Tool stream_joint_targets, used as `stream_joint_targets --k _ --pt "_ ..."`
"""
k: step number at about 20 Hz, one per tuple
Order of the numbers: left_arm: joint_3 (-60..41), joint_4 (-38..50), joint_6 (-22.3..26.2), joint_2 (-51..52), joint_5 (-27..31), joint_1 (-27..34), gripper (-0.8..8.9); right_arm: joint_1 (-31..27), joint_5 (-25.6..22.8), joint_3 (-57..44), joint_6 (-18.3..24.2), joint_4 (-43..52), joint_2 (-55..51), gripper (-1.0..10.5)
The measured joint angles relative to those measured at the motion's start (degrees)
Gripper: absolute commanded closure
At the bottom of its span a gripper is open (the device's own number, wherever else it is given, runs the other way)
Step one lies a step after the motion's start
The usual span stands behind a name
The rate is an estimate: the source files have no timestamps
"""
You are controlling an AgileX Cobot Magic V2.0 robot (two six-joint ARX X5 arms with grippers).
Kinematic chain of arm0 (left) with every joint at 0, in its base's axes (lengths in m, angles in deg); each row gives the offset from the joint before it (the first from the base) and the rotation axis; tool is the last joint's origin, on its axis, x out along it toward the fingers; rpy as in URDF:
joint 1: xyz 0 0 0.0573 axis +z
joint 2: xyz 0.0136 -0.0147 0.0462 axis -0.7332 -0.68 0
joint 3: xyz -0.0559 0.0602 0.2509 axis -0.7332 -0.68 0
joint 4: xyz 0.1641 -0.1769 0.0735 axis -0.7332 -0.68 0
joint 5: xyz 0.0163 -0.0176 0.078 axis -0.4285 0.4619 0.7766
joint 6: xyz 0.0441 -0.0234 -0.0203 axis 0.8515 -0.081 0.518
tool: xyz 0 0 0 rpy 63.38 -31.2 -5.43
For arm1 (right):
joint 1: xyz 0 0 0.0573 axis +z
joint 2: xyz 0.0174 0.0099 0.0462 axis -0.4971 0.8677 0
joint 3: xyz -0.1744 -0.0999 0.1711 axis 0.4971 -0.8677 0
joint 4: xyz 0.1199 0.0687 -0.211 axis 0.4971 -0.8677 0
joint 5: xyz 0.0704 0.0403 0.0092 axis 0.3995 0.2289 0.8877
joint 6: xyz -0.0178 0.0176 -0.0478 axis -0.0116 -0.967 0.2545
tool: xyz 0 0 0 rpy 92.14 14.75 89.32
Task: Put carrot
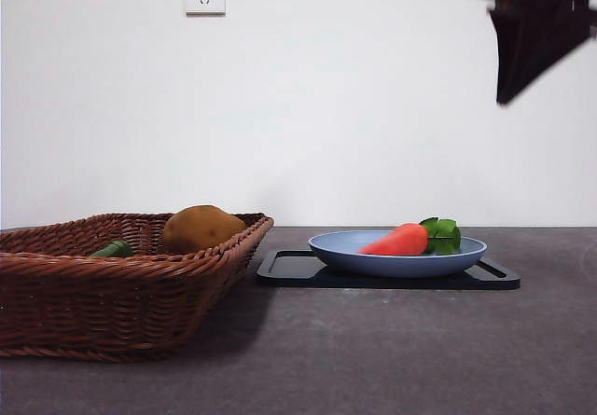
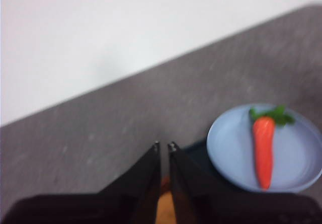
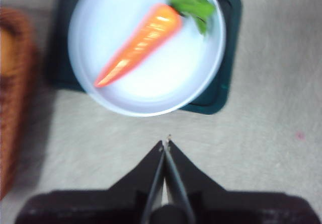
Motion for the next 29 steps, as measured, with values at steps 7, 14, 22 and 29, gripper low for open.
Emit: stream_joint_targets --k 7,14,22,29 --pt "0.0 -21.8 0.1 6.1 -9.0 7.8 8.07 16.1 -13.2 0.0 -0.1 -1.3 -9.7 9.4" --pt "-12.2 -23.5 -0.2 23.0 -10.3 12.5 8.07 24.4 -34.9 -10.6 -3.1 -0.8 -20.9 9.4" --pt "-28.5 -13.6 -8.6 41.5 -12.2 12.5 8.07 24.4 -34.9 -43.8 -4.5 32.1 -43.0 9.4" --pt "-29.7 -9.3 -10.0 41.5 -14.8 12.5 8.05 24.4 -30.5 -54.6 -5.1 44.2 -44.2 9.4"
